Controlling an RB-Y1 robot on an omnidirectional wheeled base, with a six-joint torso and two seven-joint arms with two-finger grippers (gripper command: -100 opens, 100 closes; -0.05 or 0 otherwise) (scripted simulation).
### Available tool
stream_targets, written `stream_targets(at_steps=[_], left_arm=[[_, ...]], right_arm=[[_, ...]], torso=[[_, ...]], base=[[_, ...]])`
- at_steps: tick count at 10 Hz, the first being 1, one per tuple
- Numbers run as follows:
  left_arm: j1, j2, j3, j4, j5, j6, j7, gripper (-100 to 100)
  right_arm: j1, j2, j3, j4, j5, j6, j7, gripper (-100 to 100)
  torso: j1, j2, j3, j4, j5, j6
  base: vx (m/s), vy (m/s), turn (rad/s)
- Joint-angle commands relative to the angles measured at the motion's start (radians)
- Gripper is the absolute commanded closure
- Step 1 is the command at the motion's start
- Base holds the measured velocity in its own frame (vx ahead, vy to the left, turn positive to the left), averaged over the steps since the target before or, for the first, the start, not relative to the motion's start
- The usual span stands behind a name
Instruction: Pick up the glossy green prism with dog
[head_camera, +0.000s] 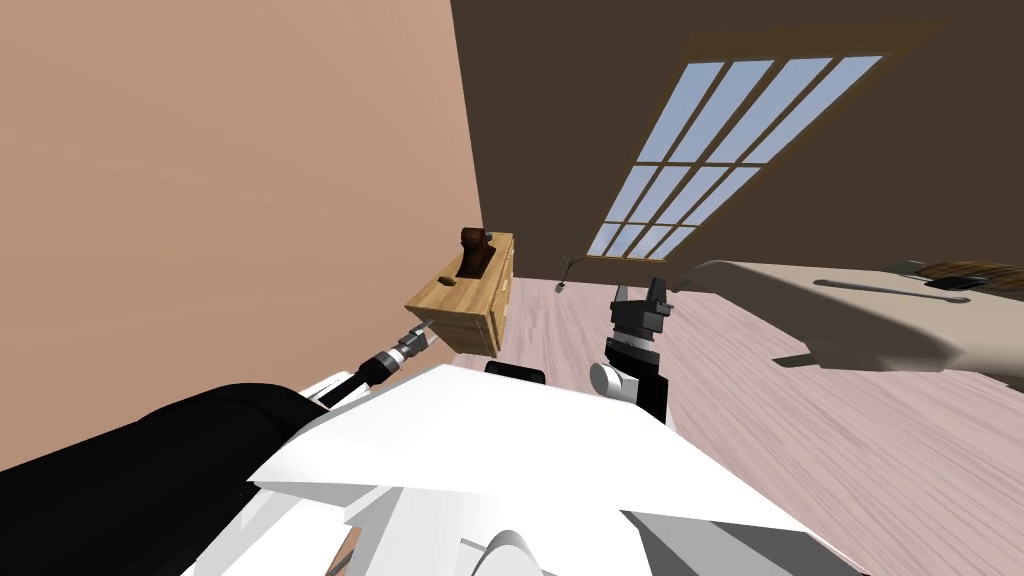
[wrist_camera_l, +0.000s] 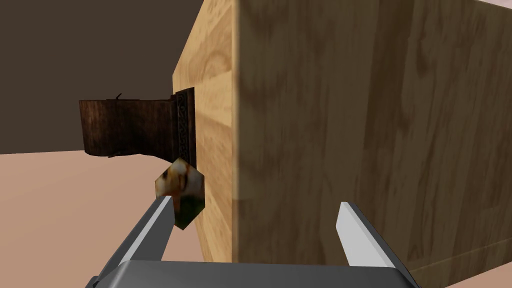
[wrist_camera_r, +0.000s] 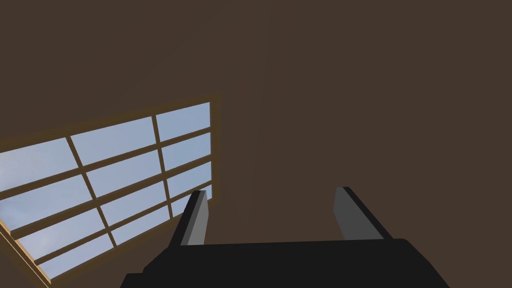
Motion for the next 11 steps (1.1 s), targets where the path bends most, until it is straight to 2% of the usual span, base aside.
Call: stream_targets(at_steps=[1, 2, 3, 4, 5, 6, 7, 8, 9, 10, 11], left_arm=[[0.001, 0.032, 0.000, -0.001, 0.001, 0.011, 0.022, -100], [0.024, 0.070, -0.006, 0.036, 0.000, 0.020, 0.066, -100], [0.024, 0.093, -0.006, 0.036, 0.000, 0.020, 0.083, -100], [0.045, 0.123, -0.013, 0.073, 0.000, 0.030, 0.113, -100], [0.045, 0.151, -0.013, 0.073, 0.000, 0.030, 0.140, -100], [0.045, 0.168, -0.013, 0.073, 0.000, 0.030, 0.143, -100], [0.065, 0.203, -0.020, 0.110, -0.002, 0.039, 0.186, -100], [0.065, 0.234, -0.020, 0.110, -0.002, 0.039, 0.202, -100], [0.083, 0.263, -0.026, 0.146, -0.003, 0.048, 0.236, -100], [0.083, 0.286, -0.026, 0.146, -0.003, 0.048, 0.260, -100], [0.083, 0.302, -0.026, 0.146, -0.003, 0.048, 0.261, -100]], right_arm=[[0.000, 0.000, 0.000, 0.000, 0.000, 0.000, 0.000, 0], [0.000, 0.000, 0.000, 0.000, 0.000, 0.000, 0.000, 0], [0.000, 0.000, 0.000, 0.000, 0.000, 0.000, 0.000, 0], [0.000, 0.000, 0.000, 0.000, 0.000, 0.000, 0.000, 0], [0.000, 0.000, 0.000, 0.000, 0.000, 0.000, 0.000, 0], [0.000, 0.000, 0.000, 0.000, 0.000, 0.000, 0.000, 0], [0.000, 0.000, 0.000, 0.000, 0.000, 0.000, 0.000, 0], [0.000, 0.000, 0.000, 0.000, 0.000, 0.000, 0.000, 0], [0.000, 0.000, 0.000, 0.000, 0.000, 0.000, 0.000, 0], [0.000, 0.000, 0.000, 0.000, 0.000, 0.000, 0.000, 0], [0.000, 0.000, 0.000, 0.000, 0.000, 0.000, 0.000, 0]], torso=[[0.000, 0.000, 0.000, 0.000, 0.000, 0.000], [0.005, 0.002, 0.001, 0.000, 0.001, 0.000], [0.004, 0.001, 0.001, 0.000, 0.001, 0.000], [0.003, 0.000, 0.000, 0.000, 0.001, 0.000], [0.001, -0.002, -0.001, 0.000, 0.001, 0.000], [0.000, -0.002, -0.001, 0.000, 0.000, 0.000], [0.004, 0.001, 0.000, 0.000, 0.001, 0.000], [0.003, 0.000, 0.000, 0.000, 0.001, 0.000], [0.003, 0.000, 0.000, 0.000, 0.001, 0.000], [0.003, -0.002, -0.001, 0.000, 0.001, 0.000], [0.001, -0.002, -0.001, 0.000, 0.001, 0.000]], base=[[0.022, -0.032, 0.005], [0.052, -0.080, -0.045], [0.056, -0.101, -0.005], [0.098, -0.132, -0.023], [0.092, -0.138, 0.000], [0.032, -0.066, 0.007], [0.064, -0.094, -0.028], [0.066, -0.095, -0.001], [0.098, -0.094, -0.006], [0.093, -0.118, 0.001], [0.048, -0.074, 0.006]])
